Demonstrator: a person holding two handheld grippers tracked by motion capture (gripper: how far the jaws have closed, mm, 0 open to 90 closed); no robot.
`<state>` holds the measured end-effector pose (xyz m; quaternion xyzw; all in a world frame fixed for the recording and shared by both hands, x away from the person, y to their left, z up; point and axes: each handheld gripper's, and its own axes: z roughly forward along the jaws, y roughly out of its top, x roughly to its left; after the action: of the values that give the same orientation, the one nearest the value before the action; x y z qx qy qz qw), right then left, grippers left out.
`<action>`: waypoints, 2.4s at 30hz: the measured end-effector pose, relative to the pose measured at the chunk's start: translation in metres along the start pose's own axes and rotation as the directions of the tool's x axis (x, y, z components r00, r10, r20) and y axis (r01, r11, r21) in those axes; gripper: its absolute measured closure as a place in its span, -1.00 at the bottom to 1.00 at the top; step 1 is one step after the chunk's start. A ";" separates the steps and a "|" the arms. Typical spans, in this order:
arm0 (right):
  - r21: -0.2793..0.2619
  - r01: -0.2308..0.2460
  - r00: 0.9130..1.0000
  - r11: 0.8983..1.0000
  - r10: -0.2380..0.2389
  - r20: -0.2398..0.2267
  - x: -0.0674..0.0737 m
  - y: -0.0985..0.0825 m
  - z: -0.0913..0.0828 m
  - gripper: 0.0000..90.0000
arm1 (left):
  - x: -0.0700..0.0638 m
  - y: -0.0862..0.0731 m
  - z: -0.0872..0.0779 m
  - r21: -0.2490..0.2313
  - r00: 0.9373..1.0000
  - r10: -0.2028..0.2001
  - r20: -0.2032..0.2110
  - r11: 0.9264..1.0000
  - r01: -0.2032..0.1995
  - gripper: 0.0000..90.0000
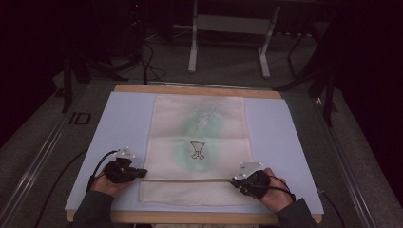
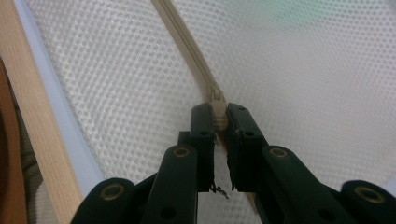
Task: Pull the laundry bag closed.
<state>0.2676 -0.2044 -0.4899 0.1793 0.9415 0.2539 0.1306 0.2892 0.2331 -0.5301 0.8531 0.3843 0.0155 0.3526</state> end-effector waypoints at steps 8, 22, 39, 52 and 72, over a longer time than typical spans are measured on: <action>-0.002 -0.025 1.000 1.000 0.025 0.002 -0.005 -0.008 -0.004 0.82 | 0.000 0.000 0.000 0.000 1.000 -0.001 0.000 1.000 0.001 1.00; 0.001 -0.067 0.998 0.998 0.067 0.015 -0.009 -0.023 -0.011 0.82 | 0.000 0.000 0.000 0.000 1.000 -0.001 0.001 1.000 0.001 1.00; 0.002 -0.123 0.992 0.992 0.123 0.028 -0.018 -0.042 -0.018 0.82 | 0.000 0.000 0.000 0.002 1.000 -0.001 0.001 1.000 0.001 1.00; 0.020 -0.169 0.985 0.985 0.168 0.031 -0.027 -0.061 -0.021 0.82 | 0.000 0.001 0.000 0.002 1.000 -0.001 0.001 1.000 0.001 1.00; -0.051 -0.283 0.951 0.958 0.287 0.113 -0.042 -0.089 -0.046 0.95 | 0.000 0.001 0.000 -0.002 1.000 0.008 0.004 1.000 -0.008 0.99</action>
<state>0.2659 -0.3133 -0.4921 0.3260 0.8918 0.2748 0.1515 0.2899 0.2328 -0.5301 0.8544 0.3798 0.0154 0.3541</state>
